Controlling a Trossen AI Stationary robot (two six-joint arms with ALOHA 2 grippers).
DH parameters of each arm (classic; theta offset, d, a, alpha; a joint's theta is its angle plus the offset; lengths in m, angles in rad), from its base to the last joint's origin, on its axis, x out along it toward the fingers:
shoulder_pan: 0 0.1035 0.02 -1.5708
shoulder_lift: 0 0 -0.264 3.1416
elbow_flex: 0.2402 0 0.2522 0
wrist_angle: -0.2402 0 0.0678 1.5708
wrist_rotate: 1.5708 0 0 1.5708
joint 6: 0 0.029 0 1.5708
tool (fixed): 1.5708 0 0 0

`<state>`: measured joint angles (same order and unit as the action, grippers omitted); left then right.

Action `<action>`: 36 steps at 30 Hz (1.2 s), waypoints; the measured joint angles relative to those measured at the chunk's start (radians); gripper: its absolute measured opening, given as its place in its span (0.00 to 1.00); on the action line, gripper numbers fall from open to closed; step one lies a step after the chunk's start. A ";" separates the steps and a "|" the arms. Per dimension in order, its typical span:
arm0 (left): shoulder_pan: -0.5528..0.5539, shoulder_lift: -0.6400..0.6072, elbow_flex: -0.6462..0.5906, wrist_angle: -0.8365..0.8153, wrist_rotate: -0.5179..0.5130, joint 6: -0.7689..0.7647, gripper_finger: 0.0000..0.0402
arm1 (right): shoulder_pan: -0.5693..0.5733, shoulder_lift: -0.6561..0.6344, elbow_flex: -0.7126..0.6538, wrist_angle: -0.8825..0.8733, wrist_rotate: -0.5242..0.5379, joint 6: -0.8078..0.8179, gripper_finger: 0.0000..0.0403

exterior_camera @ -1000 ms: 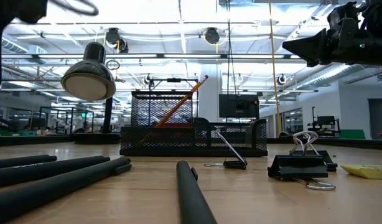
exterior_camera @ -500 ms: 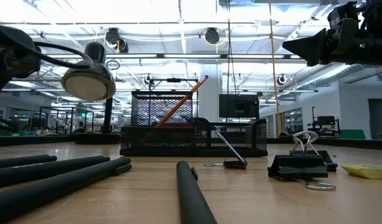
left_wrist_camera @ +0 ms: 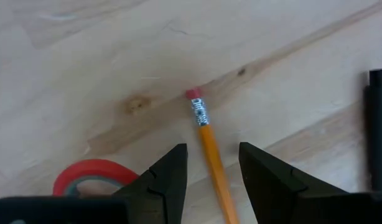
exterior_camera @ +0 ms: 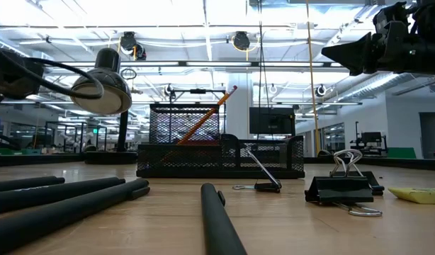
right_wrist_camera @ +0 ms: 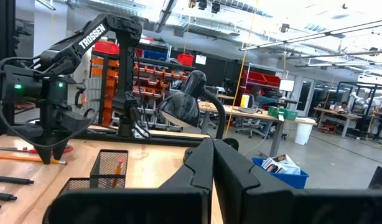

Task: Pick and place office supplies into organizer
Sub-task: Put the orange pencil into the black desk organizer

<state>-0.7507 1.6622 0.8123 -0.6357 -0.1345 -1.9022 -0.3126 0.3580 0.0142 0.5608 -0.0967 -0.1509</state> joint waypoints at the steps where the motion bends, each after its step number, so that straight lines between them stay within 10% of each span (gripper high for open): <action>1: 0.001 0.010 0.002 -0.001 0.000 0.008 0.38 | 0.000 0.000 0.000 0.000 0.000 0.000 0.01; 23: -0.009 0.030 0.002 0.010 -0.020 0.110 0.38 | 0.000 0.000 0.000 -0.043 -0.004 0.001 0.01; 36: -0.016 0.034 -0.004 0.054 -0.105 0.140 0.09 | 0.000 0.000 0.000 -0.042 -0.008 0.010 0.01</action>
<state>-0.7666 1.6962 0.8082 -0.5813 -0.2393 -1.7627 -0.3126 0.3584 0.0143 0.5190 -0.1043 -0.1406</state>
